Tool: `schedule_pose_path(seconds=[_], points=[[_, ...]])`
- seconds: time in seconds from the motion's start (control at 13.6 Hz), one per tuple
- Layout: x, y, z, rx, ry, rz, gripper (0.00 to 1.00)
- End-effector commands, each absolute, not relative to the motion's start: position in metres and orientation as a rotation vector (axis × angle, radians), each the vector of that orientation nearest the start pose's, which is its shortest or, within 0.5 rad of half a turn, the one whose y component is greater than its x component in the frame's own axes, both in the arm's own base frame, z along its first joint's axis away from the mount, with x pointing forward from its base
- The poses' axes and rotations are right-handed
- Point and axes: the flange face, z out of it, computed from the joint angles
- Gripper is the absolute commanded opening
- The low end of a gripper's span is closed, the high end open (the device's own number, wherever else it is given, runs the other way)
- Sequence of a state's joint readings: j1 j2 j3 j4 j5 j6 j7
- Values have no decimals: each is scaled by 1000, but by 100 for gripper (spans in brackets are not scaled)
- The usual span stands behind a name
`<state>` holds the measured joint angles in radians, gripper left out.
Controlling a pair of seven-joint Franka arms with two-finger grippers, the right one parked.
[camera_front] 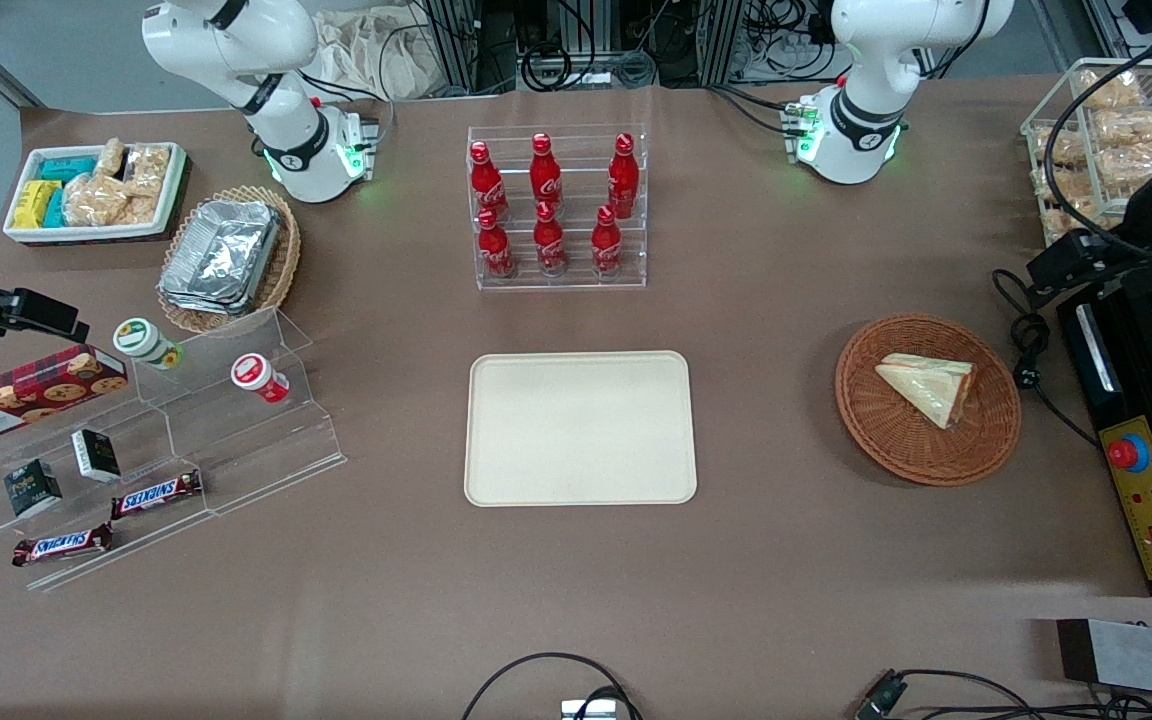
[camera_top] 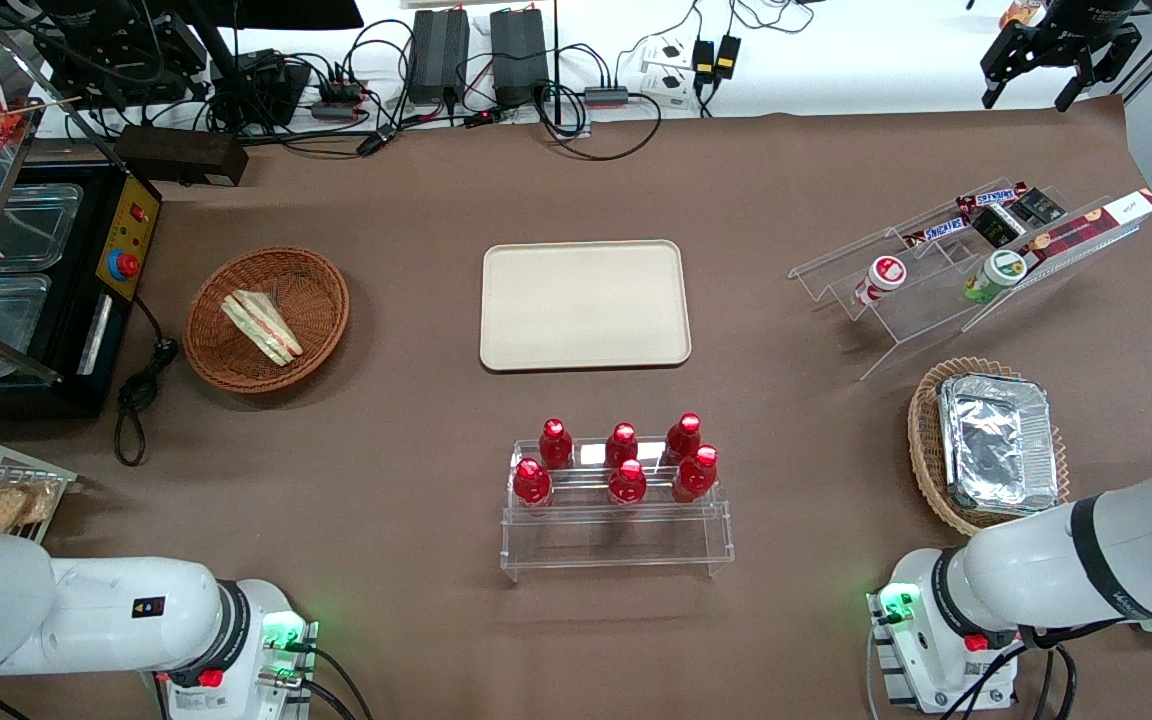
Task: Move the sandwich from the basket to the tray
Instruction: 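Move the open left gripper down over the wrapped sandwich in the basket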
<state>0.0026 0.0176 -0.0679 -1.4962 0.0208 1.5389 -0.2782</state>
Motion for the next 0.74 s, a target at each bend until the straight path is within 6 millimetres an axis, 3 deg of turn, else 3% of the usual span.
schedule_pose_path(seconds=[0.0, 0.15, 0.29, 0.52, 0.66], points=[[559, -31, 622, -3057, -539, 66, 100], [561, -20, 608, -2989, -819, 94, 100], [563, -19, 585, -2967, -842, 126, 100], [552, -16, 529, -2933, -924, 143, 100], [533, 4, 491, -2936, -1008, 67, 100]])
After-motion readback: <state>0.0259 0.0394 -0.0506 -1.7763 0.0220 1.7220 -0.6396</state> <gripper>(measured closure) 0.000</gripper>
